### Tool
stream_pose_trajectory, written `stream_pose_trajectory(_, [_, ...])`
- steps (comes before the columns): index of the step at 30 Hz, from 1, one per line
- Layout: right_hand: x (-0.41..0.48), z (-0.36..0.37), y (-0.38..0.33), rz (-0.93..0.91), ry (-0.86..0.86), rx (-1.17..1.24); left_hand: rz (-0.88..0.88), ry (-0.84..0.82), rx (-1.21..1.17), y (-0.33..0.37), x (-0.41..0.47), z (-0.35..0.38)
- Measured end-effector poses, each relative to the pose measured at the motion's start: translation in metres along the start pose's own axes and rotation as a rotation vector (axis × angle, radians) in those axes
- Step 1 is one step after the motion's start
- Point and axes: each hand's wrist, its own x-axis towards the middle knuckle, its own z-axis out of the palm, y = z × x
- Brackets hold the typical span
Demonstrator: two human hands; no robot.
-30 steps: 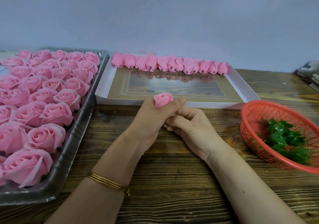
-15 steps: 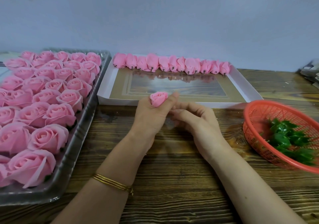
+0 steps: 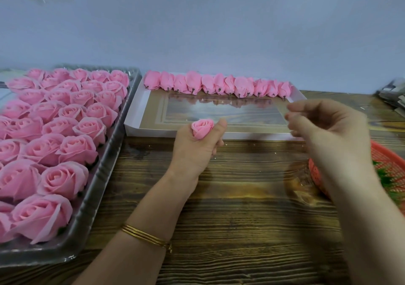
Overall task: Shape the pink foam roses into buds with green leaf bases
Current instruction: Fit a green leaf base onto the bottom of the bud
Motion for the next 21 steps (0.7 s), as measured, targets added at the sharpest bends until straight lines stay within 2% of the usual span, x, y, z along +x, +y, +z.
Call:
stream_pose_trajectory(3, [0.012,-0.029,0.015,0.011,0.085,-0.207,-0.009,0.006,-0.016,0.0,0.0,0.0])
stream_pose_trajectory(6, [0.018,-0.049,0.031,0.099,0.144,-0.463,-0.015,0.013,-0.015,0.0,0.0,0.001])
stream_pose_trajectory(12, [0.031,-0.079,0.073,0.331,0.114,-0.889,-0.027,0.004,-0.013,0.002,-0.002,0.001])
stream_pose_trajectory(17, [0.039,-0.087,0.094,0.473,0.035,-1.046,-0.041,0.004,-0.01,0.004,-0.004,0.002])
stream_pose_trajectory(21, [0.042,-0.089,0.103,0.5,-0.002,-1.038,-0.054,-0.004,-0.008,0.007,-0.006,0.002])
